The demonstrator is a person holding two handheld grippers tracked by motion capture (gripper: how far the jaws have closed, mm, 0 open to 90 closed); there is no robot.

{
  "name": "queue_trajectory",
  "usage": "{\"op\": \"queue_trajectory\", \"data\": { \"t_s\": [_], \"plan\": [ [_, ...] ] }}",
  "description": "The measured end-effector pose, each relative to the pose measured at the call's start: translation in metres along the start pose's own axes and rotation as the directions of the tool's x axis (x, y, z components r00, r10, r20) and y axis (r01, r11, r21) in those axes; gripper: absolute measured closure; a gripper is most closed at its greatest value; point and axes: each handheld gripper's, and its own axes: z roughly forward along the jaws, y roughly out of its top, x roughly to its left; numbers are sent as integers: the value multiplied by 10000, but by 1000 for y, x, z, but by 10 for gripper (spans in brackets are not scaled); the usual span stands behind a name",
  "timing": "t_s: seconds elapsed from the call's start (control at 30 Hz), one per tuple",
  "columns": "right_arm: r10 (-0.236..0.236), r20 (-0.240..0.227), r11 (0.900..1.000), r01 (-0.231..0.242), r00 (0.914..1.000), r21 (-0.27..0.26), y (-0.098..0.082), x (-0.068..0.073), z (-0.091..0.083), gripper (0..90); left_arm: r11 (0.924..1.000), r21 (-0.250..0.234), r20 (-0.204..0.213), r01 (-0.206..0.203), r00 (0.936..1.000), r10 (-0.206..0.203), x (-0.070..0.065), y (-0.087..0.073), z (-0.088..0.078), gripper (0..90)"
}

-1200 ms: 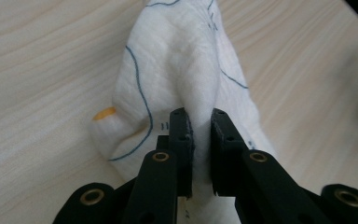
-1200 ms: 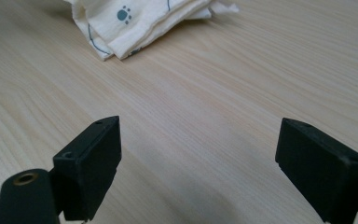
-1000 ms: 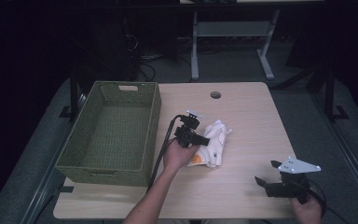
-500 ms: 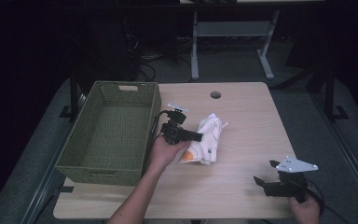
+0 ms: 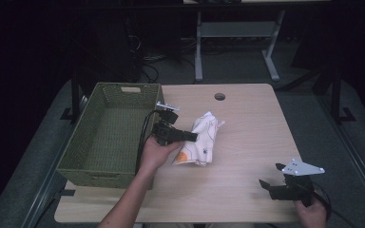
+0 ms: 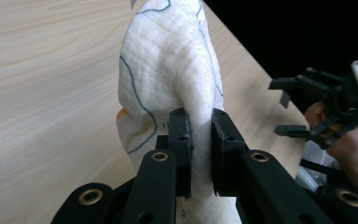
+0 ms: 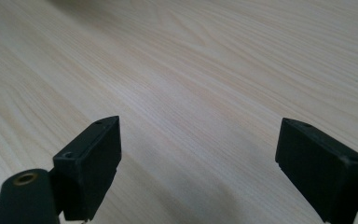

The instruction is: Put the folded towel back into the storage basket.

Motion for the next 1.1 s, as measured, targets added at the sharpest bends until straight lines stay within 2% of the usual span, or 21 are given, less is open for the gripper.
{"op": "queue_trajectory", "data": {
  "t_s": [0.03, 0.1, 0.27, 0.57, 0.8, 1.07, 1.1],
  "plan": [
    [25, -1, 10000, -25, 10000, 27, 0, 1, 0, 136, 10000, -71, 199, -63, 9998, 64, -2, 1, -5, 813],
    [-15, -45, 10000, 15, 10000, -11, 1, 1, 0, 136, 9997, -195, 346, -124, 9993, 131, -5, 4, -12, 812],
    [-47, -56, 10000, 47, 10000, 27, 2, 3, 2, 137, 9993, -124, 331, -340, 9989, 344, -6, 9, -24, 810],
    [45, -44, 10000, -45, 10000, 1, 2, 1, 2, 136, 9991, -425, 389, -84, 9992, 100, 3, 9, -49, 808],
    [118, 5, 9999, -118, 9999, 14, 2, 0, 3, 136, 9989, -458, 392, -57, 9992, 75, 11, 12, -66, 800],
    [189, 58, 9998, -188, 9998, -9, 3, 0, 4, 136, 9974, -717, 449, 70, 9990, -38, 21, 9, -84, 797],
    [250, 71, 9997, -250, 9997, -13, 4, 0, 4, 136, 9960, -890, 435, 122, 9990, -84, 22, 8, -88, 797]
  ]
}}
